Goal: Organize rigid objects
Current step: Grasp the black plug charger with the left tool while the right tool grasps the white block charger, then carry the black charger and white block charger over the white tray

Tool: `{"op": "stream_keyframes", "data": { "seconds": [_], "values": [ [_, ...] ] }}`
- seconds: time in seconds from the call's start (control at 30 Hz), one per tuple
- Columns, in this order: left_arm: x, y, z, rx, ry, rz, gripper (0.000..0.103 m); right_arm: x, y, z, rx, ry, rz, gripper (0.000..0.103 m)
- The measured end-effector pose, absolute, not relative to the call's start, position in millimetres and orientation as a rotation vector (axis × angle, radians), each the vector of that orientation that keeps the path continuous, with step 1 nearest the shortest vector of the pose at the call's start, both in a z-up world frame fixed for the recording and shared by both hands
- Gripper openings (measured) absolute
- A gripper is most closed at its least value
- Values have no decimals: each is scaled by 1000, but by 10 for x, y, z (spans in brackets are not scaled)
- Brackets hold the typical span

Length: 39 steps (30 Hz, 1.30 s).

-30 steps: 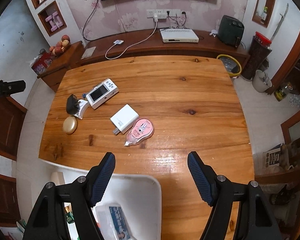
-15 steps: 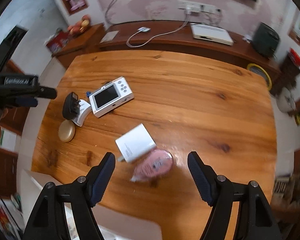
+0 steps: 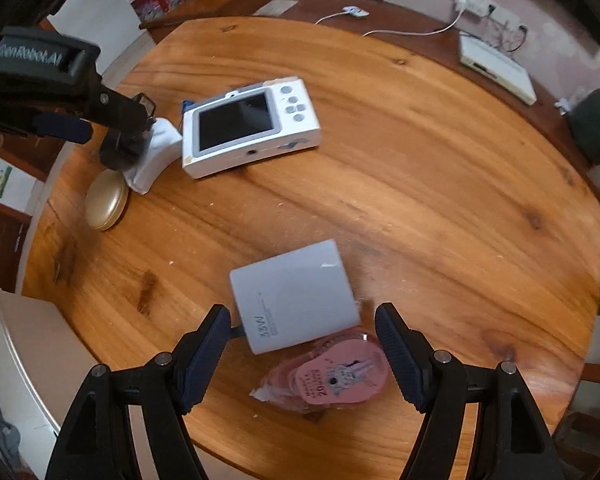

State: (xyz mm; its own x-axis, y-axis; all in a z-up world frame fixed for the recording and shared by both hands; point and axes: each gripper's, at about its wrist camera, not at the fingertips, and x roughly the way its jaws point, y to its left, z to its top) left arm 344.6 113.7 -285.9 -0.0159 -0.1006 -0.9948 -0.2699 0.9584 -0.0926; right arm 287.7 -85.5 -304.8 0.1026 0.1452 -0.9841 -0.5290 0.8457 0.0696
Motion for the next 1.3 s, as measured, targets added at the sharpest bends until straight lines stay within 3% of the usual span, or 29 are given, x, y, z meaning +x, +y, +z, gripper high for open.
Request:
{"op": "stream_keyframes", "data": {
  "seconds": [0.1,0.27,0.37,0.4,0.87,1.3],
  "values": [
    [3472,1157,-2917,-345,1597,142,79,2917,-826,-3072,-376,1377,507,76],
    [3511,1141,-3035,-382,1622,136,60,3005,-800,-3167,-375,1419,512,76],
    [3508,1116,-3050,-394,1607,140,60,3038,-820,-3188,-359,1436,519,72],
    [3511,1101,-3048,-397,1605,141,60,3041,-818,-3195,-351,1442,529,64],
    [3210,1147,-2886,-470,1487,65,59,2815,-870,-3031,-326,1436,544,63],
    [2732,1114,-2001,-421,1374,-129,59,2532,-1037,-2325,-186,1341,508,63]
  ]
}}
